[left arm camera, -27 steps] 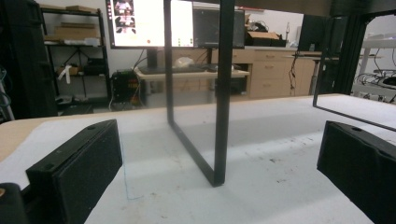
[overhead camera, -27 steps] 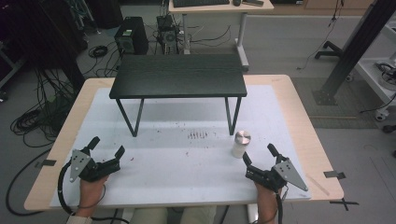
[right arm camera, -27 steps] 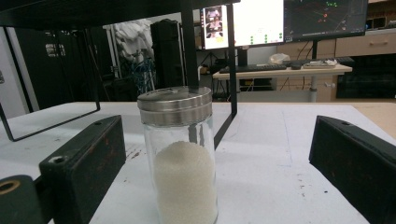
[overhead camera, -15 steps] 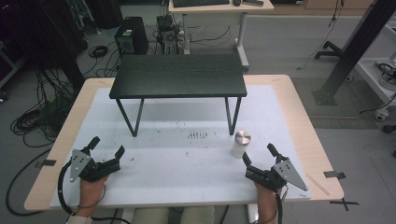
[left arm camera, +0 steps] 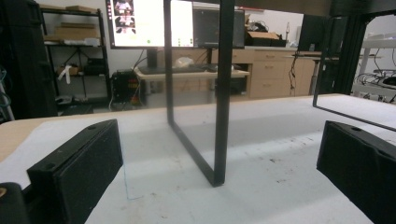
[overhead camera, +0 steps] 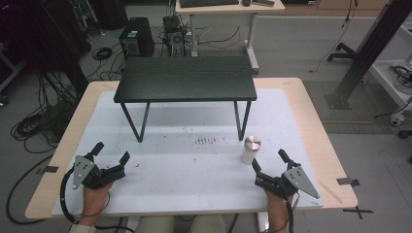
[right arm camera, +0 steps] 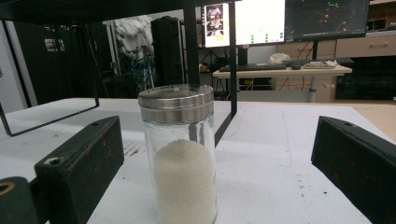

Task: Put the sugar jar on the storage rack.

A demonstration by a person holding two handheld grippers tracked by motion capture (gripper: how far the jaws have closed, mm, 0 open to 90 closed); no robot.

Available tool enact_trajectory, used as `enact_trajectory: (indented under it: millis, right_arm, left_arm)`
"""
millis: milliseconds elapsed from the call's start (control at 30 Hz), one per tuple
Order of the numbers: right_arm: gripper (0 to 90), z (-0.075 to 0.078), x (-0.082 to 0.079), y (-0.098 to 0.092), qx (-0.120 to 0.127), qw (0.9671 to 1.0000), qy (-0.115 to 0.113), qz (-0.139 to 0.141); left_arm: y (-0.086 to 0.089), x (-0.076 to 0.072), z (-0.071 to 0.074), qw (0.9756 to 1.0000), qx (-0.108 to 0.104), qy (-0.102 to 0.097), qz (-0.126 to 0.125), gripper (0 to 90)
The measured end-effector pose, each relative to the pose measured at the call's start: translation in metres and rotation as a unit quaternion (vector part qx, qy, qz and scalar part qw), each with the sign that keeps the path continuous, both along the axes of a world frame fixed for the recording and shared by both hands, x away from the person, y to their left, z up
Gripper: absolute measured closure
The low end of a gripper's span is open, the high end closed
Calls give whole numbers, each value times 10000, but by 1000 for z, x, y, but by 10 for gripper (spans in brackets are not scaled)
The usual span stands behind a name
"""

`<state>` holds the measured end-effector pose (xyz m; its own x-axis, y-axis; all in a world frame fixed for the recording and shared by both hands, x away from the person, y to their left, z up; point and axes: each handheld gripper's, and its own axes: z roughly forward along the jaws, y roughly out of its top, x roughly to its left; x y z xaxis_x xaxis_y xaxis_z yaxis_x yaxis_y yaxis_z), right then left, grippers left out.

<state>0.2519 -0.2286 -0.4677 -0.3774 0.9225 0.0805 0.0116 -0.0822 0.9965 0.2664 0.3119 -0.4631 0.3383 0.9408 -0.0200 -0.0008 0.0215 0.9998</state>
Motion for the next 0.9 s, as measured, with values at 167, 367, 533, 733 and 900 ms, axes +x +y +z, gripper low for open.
enact_trajectory:
  millis: [167, 367, 533, 733, 900]
  right_arm:
    - [19, 0, 0, -3, 162, 9999, -23, 28]
    - [18, 4, -2, 3, 208, 9996, -117, 115]
    - [16, 7, 1, 12, 153, 9996, -164, 169]
    - [14, 9, 17, 25, 100, 9998, -156, 80]
    - [14, 7, 24, 30, 104, 9999, -132, 33]
  left_arm:
    - [0, 0, 0, 10000, 0, 1, -1, 7]
    - [0, 0, 0, 10000, -1, 1, -1, 7]
    - [0, 0, 0, 10000, 0, 4, -1, 8]
    - [0, 0, 0, 10000, 4, 0, -5, 8]
    - [0, 0, 0, 10000, -7, 4, 2, 8]
